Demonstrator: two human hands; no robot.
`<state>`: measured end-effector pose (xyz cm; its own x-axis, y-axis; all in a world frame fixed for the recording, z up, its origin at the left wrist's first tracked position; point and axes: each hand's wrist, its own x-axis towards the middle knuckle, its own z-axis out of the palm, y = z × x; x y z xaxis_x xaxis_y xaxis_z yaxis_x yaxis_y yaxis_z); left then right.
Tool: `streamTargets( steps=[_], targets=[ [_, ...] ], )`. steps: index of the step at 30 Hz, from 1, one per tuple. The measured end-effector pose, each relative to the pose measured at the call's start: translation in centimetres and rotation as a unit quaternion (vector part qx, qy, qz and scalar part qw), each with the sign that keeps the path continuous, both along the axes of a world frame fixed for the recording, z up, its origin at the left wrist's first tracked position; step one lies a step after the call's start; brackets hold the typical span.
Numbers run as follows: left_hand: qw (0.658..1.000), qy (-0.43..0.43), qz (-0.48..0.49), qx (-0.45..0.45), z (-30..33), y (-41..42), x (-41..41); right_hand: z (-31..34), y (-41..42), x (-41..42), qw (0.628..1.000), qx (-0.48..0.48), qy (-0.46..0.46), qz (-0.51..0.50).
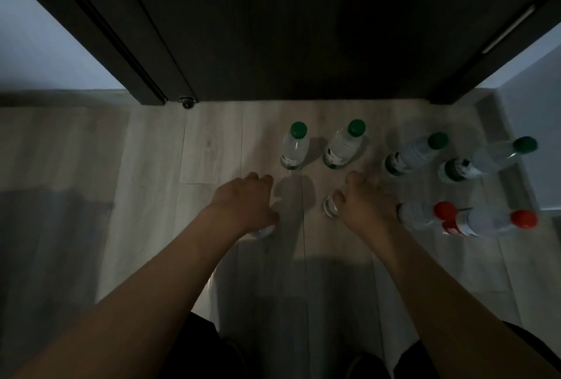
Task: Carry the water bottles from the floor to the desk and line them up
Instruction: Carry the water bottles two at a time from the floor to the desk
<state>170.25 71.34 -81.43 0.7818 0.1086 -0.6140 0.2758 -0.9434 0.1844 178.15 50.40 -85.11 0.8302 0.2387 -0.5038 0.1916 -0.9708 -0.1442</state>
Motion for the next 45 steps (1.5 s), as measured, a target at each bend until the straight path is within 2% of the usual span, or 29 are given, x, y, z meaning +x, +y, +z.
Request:
streamTargets(
  steps=[4, 9, 15, 17, 21, 29, 33, 35, 38, 41, 45],
  targets=[
    [0.998, 0.058, -0.016, 0.032, -0.7, -0.5, -1.5, 0.3, 0.9, 0.3, 0.999, -0.043, 0.031, -0.006],
    [0.995, 0.062, -0.016, 0.073, -2.0, -0.3, 0.0, -0.3, 1.3, 0.4, 0.999, -0.026, -0.03, -0.006],
    [0.997, -0.016, -0.022, 0.067, -3.1, -1.1, 0.4, -0.4, 0.2, 0.0, 0.998, -0.022, -0.036, 0.052],
    [0.995, -0.061, -0.03, 0.074, -3.3, -1.4, 0.6, -0.5, -0.1, 0.3, 0.999, 0.007, -0.024, 0.024],
    [0.991, -0.114, -0.019, 0.07, -3.8, -1.1, 1.8, -1.2, -0.2, 0.2, 0.998, 0.032, -0.061, 0.012],
    [0.99, -0.124, -0.055, 0.045, -5.1, -2.2, 1.7, -2.6, -0.3, 0.3, 0.991, 0.116, -0.067, 0.023],
    [0.994, -0.105, -0.014, 0.006, -3.5, -2.6, 0.1, -1.0, -1.3, -0.4, 0.993, 0.103, -0.049, -0.027],
    [0.99, -0.139, 0.039, -0.005, -0.3, -2.6, -0.8, 2.8, -1.6, 0.2, 0.988, 0.121, -0.087, -0.036],
    [0.976, -0.2, 0.088, -0.019, 8.5, -2.5, -0.5, 12.1, -1.3, 1.1, 0.983, 0.138, -0.121, -0.029],
    [0.968, -0.236, 0.08, 0.01, 20.4, -3.7, 0.6, 24.1, -2.0, 0.9, 0.984, 0.123, -0.128, 0.002],
    [0.949, -0.299, 0.097, 0.031, 38.2, -5.1, 1.5, 42.2, -4.0, 0.8, 0.973, 0.173, -0.156, -0.011]
  ],
)
